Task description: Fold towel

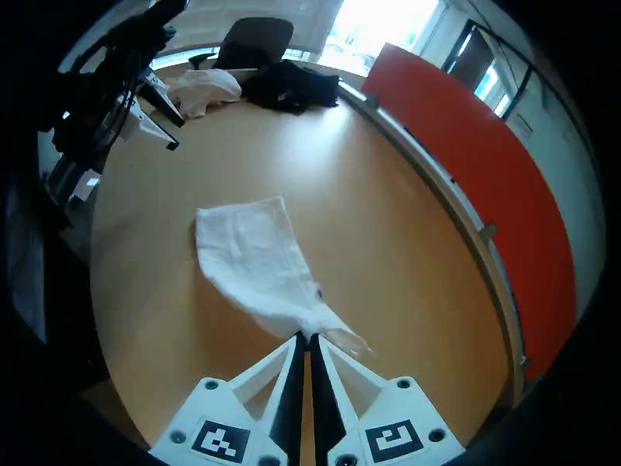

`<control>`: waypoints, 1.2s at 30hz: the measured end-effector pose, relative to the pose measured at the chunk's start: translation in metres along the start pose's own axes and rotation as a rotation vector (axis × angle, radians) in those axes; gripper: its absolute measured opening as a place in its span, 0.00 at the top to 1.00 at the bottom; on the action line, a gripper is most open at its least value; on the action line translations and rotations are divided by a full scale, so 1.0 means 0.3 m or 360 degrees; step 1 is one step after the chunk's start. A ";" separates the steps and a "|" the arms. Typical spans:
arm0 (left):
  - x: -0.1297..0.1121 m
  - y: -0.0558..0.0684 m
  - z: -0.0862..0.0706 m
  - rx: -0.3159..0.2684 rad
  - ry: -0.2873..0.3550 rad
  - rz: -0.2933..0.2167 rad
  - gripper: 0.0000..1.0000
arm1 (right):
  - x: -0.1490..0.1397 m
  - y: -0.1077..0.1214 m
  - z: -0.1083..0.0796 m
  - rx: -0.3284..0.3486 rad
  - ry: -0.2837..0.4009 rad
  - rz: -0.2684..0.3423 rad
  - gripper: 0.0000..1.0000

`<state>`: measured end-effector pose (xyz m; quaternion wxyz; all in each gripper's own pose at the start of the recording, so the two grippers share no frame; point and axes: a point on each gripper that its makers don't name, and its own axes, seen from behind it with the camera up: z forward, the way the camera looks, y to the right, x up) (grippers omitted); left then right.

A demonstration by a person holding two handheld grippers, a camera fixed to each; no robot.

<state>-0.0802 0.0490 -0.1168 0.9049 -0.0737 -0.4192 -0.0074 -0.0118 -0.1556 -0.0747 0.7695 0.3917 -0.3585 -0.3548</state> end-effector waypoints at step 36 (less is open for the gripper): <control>0.007 0.018 0.007 0.0008 -0.0005 0.0036 0.07 | -0.172 0.012 0.006 -0.0078 -0.0133 0.0031 0.95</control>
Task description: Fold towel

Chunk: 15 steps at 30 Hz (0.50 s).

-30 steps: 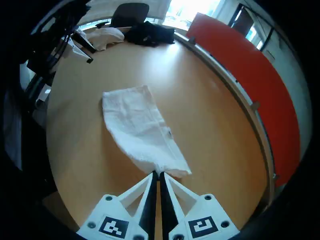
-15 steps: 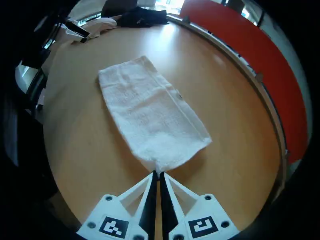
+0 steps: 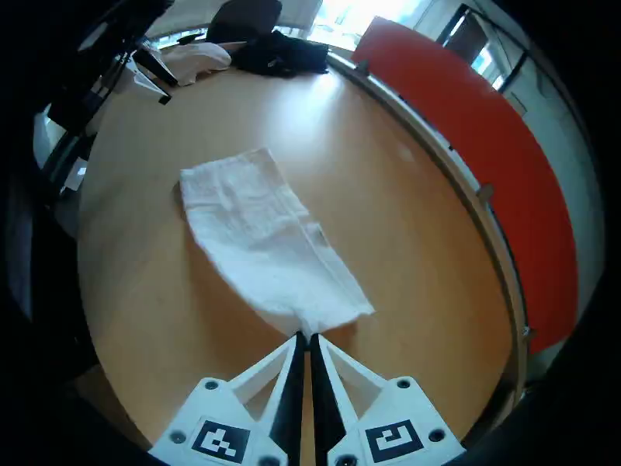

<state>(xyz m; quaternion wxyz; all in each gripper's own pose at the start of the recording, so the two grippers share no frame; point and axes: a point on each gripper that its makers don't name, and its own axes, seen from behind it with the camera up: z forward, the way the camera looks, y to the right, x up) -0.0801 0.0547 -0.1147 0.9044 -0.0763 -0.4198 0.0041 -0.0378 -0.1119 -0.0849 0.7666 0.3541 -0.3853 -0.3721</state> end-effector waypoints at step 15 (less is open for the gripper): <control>0.009 0.000 0.005 -0.0002 0.0009 -0.0007 0.07 | 0.141 0.060 -0.076 -0.0053 0.0096 -0.0222 0.95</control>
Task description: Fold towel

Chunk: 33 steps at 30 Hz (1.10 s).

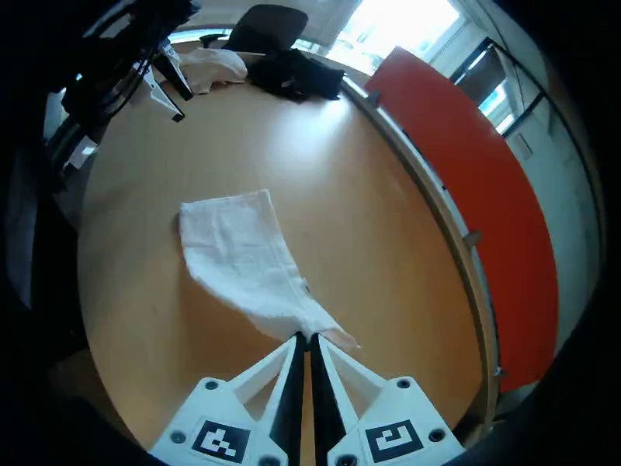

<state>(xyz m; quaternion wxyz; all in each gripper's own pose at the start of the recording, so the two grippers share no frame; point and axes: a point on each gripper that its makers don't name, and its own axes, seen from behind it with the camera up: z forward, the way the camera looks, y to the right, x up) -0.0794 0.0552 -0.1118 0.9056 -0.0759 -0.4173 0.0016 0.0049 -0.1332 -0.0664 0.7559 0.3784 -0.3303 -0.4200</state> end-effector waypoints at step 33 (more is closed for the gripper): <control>-0.027 -0.049 -0.037 0.0041 0.0015 -0.0095 0.07 | 0.375 -0.221 0.230 0.0220 0.0186 -0.0570 0.95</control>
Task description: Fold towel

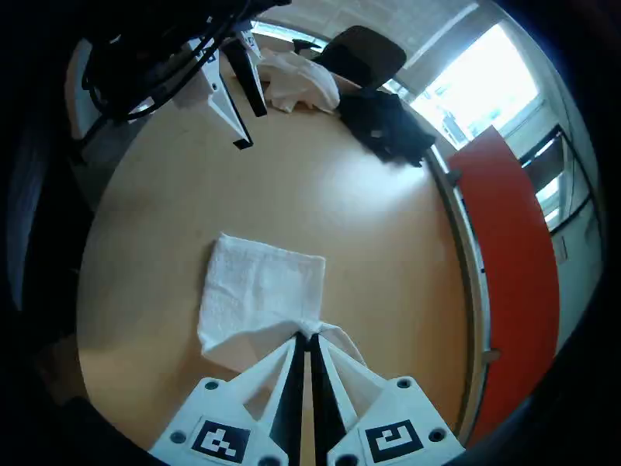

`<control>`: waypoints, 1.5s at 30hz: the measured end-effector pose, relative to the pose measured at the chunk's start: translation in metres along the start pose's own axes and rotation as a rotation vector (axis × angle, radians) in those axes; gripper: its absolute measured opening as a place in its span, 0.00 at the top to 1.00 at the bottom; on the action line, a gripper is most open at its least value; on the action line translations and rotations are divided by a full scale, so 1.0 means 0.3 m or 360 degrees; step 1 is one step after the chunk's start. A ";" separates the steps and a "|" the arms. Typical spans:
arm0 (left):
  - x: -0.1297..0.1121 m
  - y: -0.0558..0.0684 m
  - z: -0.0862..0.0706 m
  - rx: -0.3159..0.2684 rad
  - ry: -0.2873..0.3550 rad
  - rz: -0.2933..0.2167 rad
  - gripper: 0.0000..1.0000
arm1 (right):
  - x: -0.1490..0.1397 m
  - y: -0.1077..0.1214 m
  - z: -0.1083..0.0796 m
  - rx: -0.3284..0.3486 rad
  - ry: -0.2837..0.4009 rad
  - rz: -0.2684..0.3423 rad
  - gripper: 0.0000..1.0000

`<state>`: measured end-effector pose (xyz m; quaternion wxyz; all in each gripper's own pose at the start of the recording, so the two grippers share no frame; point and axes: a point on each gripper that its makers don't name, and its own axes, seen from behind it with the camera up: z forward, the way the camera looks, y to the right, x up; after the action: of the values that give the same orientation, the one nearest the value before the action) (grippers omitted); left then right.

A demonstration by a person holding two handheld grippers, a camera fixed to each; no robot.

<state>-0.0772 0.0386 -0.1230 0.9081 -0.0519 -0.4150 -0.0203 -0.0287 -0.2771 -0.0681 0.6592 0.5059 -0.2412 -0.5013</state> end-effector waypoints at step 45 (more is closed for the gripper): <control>-0.047 -0.085 -0.010 0.0076 -0.0024 -0.0082 0.07 | 0.110 -0.152 0.179 0.0170 0.0123 -0.0163 0.57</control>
<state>-0.0862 0.0130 -0.1337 0.9051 -0.0197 -0.4234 -0.0336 -0.0795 -0.3293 -0.0959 0.6136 0.5709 -0.2158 -0.5010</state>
